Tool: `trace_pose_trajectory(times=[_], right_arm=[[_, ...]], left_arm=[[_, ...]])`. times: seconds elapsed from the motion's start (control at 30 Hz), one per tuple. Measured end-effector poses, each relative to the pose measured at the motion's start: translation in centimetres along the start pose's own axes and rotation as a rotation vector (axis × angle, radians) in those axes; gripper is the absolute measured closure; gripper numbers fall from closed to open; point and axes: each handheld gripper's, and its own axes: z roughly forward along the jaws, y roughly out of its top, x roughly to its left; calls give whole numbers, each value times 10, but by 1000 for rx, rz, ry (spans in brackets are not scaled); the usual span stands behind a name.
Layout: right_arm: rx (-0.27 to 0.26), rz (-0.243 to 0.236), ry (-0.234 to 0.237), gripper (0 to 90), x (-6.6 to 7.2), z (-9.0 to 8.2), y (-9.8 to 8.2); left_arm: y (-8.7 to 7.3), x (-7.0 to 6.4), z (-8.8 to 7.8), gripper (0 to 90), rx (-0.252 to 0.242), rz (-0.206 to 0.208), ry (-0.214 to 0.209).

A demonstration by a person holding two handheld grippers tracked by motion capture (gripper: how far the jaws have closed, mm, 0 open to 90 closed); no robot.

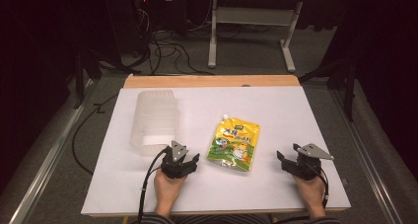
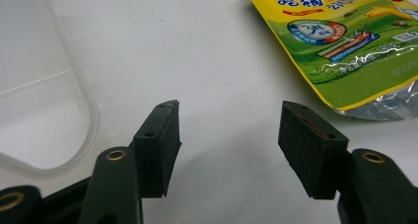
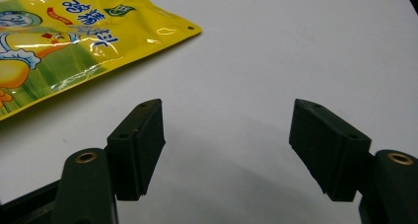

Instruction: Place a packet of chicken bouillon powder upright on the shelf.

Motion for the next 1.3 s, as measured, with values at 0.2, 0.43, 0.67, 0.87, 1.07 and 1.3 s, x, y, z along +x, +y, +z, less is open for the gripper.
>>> trace_pose_trajectory(times=[0.2,0.43,0.67,0.87,1.07,1.3], right_arm=[[-1,0,0,300,0,0,0],[2,-1,-2,300,1,0,0],[1,-1,-1,299,1,0,0],[3,2,-7,299,1,0,0],[-8,1,-8,296,0,-1,0],[-23,-9,2,295,0,-2,-1]], left_arm=[[0,0,0,415,1,2,3],[0,0,0,409,6,1,7],[0,-1,0,396,-2,7,15],[0,-1,0,372,-2,7,13],[0,-2,1,391,9,14,28],[0,-5,0,386,3,44,34]])
